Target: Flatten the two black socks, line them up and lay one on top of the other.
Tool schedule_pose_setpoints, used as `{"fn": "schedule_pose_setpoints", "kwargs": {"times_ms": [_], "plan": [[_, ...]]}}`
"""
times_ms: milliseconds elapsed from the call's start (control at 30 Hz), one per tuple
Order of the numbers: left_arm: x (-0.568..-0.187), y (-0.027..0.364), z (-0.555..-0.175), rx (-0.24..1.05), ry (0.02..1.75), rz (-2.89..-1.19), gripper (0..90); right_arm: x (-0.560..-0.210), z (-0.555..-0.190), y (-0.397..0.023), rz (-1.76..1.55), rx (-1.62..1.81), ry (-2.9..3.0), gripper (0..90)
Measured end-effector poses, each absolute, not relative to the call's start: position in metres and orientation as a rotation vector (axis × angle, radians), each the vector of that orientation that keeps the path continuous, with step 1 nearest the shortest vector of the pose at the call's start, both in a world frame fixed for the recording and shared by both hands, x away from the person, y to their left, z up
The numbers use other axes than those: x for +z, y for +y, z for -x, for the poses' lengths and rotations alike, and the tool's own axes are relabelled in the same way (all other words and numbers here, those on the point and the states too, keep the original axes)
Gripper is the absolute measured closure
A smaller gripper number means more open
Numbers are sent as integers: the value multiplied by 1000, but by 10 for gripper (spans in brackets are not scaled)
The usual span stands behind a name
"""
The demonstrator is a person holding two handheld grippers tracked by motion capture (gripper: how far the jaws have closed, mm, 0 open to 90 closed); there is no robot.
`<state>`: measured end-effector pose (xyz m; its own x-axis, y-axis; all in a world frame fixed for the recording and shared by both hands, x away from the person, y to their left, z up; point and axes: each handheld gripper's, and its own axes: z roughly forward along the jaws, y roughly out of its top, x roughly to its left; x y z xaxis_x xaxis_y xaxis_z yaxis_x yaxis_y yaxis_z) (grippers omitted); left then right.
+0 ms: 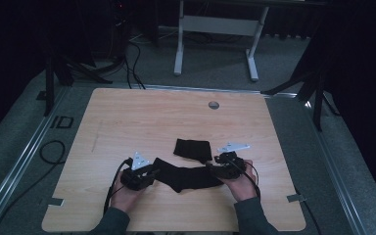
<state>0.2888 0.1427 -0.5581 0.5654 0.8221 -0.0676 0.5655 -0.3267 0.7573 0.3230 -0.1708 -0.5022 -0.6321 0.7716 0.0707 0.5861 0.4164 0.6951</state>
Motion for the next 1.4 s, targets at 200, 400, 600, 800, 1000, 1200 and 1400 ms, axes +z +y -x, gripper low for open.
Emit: {"fn": "schedule_pose_setpoints", "kwargs": {"times_ms": [200, 400, 600, 800, 1000, 1200, 1400], "plan": [[-558, 142, -289, 429, 1106, -2037, 637, -498, -332, -155, -1141, 1031, 2448, 543], [-559, 142, -289, 429, 1105, -2040, 638, -497, -344, -141, -1125, 1005, 2459, 569], [-559, 140, -289, 432, 1102, -2047, 648, -506, -366, -118, -1096, 950, 2512, 681], [-559, 141, -289, 442, 1100, -2046, 648, -515, -383, -96, -1117, 919, 2539, 719], [-558, 142, -288, 452, 1104, -2035, 653, -519, -393, -74, -1143, 903, 2548, 702], [-558, 142, -288, 457, 1101, -2036, 654, -526, -401, -61, -1224, 876, 2532, 659], [-557, 143, -288, 464, 1099, -2034, 657, -537, -411, -54, -1304, 764, 2526, 845]]}}
